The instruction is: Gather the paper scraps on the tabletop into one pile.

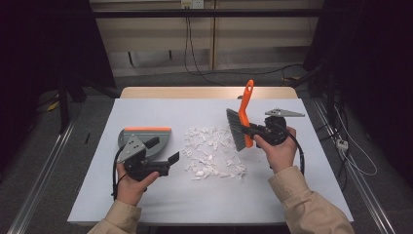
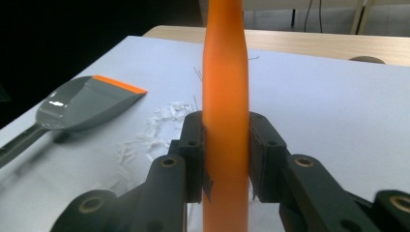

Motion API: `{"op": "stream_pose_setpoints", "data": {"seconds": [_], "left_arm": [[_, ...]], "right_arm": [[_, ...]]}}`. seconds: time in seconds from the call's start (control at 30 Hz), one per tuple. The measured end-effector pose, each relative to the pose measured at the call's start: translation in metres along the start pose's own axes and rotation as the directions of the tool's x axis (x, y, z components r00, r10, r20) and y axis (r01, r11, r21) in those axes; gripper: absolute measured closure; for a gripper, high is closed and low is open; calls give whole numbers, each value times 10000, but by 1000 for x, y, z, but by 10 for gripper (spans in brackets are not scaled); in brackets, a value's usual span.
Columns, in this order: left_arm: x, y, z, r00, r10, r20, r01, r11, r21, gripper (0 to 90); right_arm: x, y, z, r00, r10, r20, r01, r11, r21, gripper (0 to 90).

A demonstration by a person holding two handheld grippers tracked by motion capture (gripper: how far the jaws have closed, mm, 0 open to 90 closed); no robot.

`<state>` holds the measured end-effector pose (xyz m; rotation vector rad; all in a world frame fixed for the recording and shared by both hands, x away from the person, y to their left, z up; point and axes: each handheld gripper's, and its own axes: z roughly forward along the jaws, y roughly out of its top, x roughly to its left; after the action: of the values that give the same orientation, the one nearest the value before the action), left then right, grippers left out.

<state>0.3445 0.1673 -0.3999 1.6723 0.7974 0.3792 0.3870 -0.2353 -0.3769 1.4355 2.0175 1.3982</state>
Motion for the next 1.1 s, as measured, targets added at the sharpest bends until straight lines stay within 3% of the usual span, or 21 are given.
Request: {"op": "stream_pose_setpoints", "data": {"seconds": [0.43, 0.6, 0.73, 0.87, 0.97, 1.1], "left_arm": [[21, -12, -35, 9987, -150, -478, 147, 9999, -72, 65], [27, -16, -42, 9978, -283, -603, 277, 9996, -103, 65], [30, -17, -45, 9971, -325, -681, 316, 9994, -154, 66], [32, -21, -47, 9961, -439, -771, 431, 9990, -126, 70], [34, -23, -50, 9952, -449, -865, 443, 9990, -90, 71], [36, -24, -53, 9941, -470, -982, 462, 9989, -99, 71]], "right_arm": [[-25, 0, -8, 9983, -87, 581, 60, 9989, 459, 712], [-36, 4, -5, 9942, -310, 1031, 203, 9945, 1029, 712], [-47, 6, -3, 9859, -368, 1634, 130, 9895, 1443, 713], [-57, 5, 5, 9823, -276, 1855, -98, 9802, 1977, 713], [-61, 1, 15, 9768, -602, 2057, 102, 9717, 2361, 712], [-61, -1, 28, 9800, -608, 1896, 133, 9702, 2419, 710]]}}
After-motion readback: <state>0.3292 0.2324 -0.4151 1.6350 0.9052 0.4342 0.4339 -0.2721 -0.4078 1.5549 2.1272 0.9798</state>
